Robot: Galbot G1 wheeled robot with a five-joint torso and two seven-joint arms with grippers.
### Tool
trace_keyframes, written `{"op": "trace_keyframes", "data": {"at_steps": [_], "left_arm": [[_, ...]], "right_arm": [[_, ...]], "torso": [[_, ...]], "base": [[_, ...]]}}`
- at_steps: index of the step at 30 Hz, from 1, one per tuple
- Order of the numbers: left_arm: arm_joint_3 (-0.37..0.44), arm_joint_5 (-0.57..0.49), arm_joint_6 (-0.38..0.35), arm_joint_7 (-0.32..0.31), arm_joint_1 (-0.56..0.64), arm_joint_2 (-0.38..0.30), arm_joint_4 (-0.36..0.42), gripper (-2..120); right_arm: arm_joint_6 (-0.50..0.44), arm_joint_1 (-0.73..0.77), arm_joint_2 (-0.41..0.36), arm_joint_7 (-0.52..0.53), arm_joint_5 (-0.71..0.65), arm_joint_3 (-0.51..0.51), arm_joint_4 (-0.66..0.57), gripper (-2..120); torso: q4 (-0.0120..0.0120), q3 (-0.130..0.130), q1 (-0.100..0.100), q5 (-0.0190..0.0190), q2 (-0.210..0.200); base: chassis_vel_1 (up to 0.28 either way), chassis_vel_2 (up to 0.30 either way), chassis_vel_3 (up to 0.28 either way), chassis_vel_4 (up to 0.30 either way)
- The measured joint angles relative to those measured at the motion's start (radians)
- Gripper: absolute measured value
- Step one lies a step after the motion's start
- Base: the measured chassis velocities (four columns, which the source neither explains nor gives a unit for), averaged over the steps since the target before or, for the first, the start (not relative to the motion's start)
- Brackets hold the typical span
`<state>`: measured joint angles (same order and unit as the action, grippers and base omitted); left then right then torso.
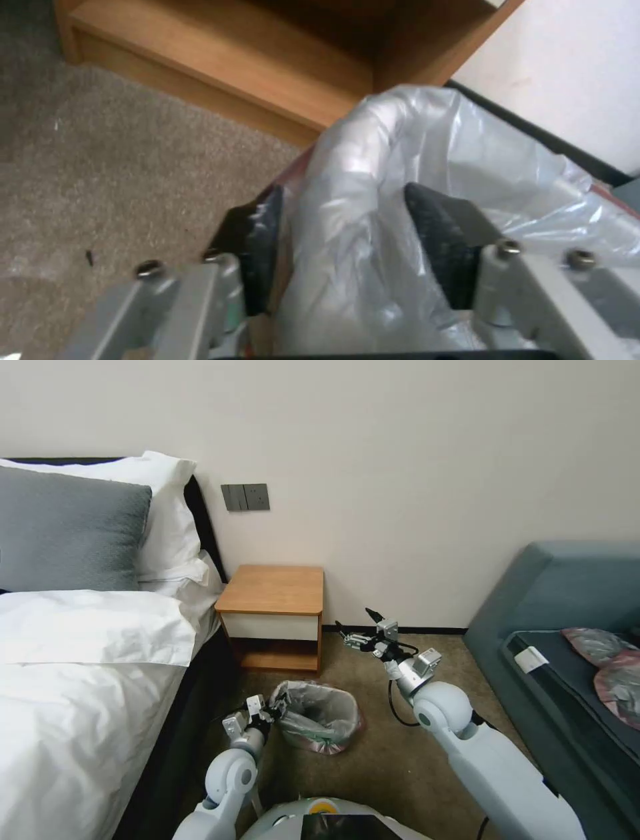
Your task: Pick up the garbage bag from the table and place it over the trash can.
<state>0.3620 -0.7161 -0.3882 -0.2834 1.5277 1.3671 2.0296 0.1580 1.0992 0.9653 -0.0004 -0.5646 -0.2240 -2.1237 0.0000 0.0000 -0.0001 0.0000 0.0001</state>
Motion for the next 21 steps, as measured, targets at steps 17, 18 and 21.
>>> {"op": "trace_keyframes", "data": {"at_steps": [17,18,21], "left_arm": [[0.029,0.208,0.093,0.004,0.058,-0.003,0.055,99],[0.028,0.214,0.093,0.005,0.062,-0.004,0.059,99],[0.023,0.195,0.092,0.004,0.063,-0.008,0.065,99]], "right_arm": [[0.070,0.132,0.098,0.186,0.089,0.006,-0.037,100],[0.070,0.172,0.121,0.204,0.121,0.008,-0.038,100],[0.049,0.240,0.163,0.211,0.177,0.014,-0.029,100]], "torso": [[0.0001,0.000,0.000,0.0000,0.000],[-0.0001,0.000,0.000,0.0000,0.000],[-0.0006,0.000,0.000,0.0000,0.000]], "base": [[0.000,0.000,0.000,0.000],[0.000,0.000,0.000,0.000],[0.000,0.000,0.000,0.000]]}}
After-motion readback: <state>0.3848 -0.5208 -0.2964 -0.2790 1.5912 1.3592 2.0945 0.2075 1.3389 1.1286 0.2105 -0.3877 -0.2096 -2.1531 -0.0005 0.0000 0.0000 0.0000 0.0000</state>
